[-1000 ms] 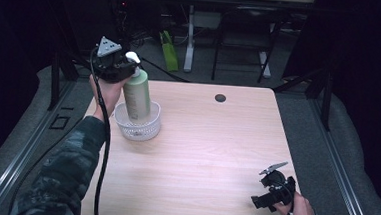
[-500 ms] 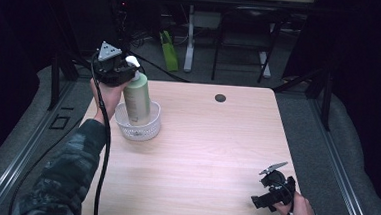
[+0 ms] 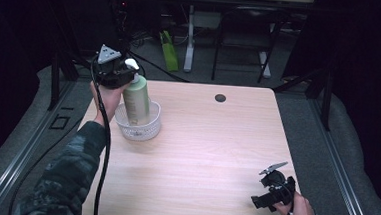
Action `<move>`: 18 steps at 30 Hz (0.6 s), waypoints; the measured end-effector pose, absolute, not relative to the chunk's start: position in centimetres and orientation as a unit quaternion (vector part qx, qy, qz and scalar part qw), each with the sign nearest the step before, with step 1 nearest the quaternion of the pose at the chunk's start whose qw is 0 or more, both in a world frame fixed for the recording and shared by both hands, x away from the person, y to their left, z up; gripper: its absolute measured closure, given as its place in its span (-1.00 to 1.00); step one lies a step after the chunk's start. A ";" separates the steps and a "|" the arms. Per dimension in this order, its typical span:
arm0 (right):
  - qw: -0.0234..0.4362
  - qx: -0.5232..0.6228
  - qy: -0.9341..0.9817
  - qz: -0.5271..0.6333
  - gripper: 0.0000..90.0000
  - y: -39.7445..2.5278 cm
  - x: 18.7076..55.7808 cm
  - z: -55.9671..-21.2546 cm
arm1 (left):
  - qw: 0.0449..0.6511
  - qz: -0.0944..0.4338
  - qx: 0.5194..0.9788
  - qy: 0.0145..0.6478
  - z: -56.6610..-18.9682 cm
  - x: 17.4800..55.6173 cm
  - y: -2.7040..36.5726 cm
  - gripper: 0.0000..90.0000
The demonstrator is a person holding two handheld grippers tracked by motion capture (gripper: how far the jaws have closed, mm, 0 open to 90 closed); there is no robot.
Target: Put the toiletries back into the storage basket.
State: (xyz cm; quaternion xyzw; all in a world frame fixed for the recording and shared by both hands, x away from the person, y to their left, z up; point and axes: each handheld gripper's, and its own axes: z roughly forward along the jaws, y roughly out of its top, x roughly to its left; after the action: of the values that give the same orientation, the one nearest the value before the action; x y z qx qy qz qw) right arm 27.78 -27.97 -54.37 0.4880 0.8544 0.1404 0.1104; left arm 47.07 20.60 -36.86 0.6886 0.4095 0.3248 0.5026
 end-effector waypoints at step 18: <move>0.111 0.488 0.854 0.141 -0.96 -28.0 27.8 -54.4 | 0.499 0.321 0.694 0.408 -37.5 46.7 20.9 0.49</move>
State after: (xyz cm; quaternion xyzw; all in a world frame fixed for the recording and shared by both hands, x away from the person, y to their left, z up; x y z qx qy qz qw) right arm 27.78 -27.97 -54.36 0.4877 0.8544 0.1406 0.1107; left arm 46.71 20.90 -37.54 0.6938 0.4077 0.3211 0.4993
